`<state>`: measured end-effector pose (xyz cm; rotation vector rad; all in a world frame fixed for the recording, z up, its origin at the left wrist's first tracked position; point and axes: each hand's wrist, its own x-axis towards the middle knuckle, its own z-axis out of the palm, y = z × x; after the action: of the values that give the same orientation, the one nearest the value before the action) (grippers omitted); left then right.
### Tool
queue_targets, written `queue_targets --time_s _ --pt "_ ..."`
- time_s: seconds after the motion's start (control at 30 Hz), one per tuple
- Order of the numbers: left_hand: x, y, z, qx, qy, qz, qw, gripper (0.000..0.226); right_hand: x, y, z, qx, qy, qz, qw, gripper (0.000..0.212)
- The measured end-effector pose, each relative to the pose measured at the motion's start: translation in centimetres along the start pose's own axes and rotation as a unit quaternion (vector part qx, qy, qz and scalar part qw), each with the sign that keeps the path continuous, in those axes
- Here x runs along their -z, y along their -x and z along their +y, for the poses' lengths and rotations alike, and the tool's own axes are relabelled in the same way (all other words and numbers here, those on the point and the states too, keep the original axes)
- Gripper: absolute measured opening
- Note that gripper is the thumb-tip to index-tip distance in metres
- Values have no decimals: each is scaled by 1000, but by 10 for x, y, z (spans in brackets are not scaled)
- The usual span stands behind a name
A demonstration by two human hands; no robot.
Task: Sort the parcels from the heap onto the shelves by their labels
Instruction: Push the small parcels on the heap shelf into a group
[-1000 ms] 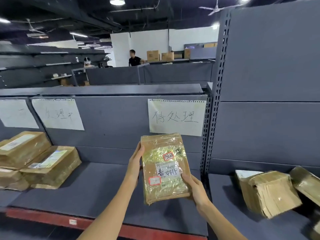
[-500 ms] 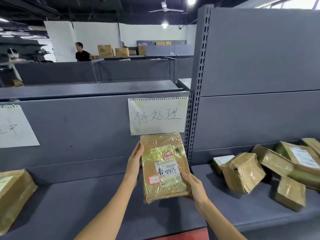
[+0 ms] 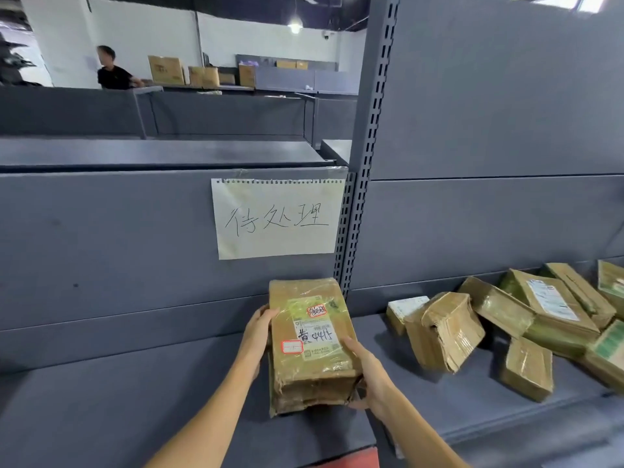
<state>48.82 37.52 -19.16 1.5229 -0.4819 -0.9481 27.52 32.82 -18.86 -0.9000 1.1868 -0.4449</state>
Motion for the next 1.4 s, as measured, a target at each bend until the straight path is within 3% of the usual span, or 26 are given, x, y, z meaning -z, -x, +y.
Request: queue_targets --time_s 0.2,0.33,0.5,0.63,0.8,0.9,1.03,1.17,1.3,1.4 --pt "3 -12 -21 34 5 19 999 32 4 -20 -1 1 91 0 996 45" --pt "5 -23 -28 21 -23 9 999 34 3 -16 -9 -4 86 1 996 37" --pt "7 -27 -32 8 -48 4 999 43 3 -12 -11 5 72 14 997 45" --pt "6 -10 -14 -66 -143 64 985 64 5 -16 -6 65 95 93 989 60" --pt "6 13 18 -259 -162 165 938 49 35 -3 -15 225 151 180 946 70" --pt "-19 23 33 -337 -191 118 914 57 67 19 -23 308 265 234 883 71" --pt "-80 37 50 -397 -261 15 880 66 120 50 -28 294 350 312 833 78" --pt "-154 55 55 -425 -308 -85 847 79 183 82 -22 275 332 368 824 89" --pt "-228 87 36 -395 -284 -164 858 90 251 114 -5 252 313 410 819 87" --pt "-284 110 17 -372 -278 -194 864 92 308 130 8 236 282 427 826 98"
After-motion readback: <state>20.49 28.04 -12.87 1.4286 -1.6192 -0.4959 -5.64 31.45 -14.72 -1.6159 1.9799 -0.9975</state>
